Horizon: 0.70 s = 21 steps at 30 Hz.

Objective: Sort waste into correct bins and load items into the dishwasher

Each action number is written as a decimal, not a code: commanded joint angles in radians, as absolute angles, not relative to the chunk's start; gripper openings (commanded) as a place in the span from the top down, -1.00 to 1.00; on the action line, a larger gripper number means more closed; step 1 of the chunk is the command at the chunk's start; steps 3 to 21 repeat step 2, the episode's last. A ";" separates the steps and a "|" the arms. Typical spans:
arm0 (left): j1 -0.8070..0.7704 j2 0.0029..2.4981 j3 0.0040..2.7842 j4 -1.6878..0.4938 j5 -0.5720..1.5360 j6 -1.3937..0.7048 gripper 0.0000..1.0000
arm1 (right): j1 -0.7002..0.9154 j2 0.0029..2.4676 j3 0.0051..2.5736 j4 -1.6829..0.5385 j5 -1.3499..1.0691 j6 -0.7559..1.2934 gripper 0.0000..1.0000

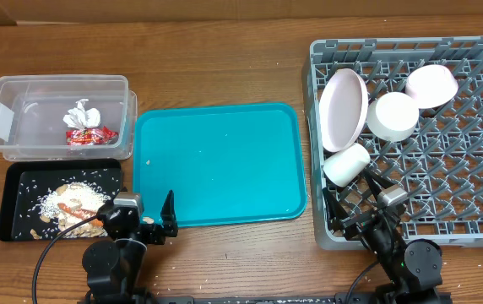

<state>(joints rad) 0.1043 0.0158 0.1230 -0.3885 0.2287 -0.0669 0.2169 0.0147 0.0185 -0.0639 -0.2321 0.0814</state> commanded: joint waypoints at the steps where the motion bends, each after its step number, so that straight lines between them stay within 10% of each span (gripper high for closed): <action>1: 0.099 0.004 0.115 -0.387 0.229 -0.048 -1.00 | 0.221 0.003 0.008 -0.057 -0.237 0.081 -1.00; 21: 0.099 0.004 0.115 -0.387 0.229 -0.048 -1.00 | 0.221 0.003 0.008 -0.057 -0.237 0.081 -1.00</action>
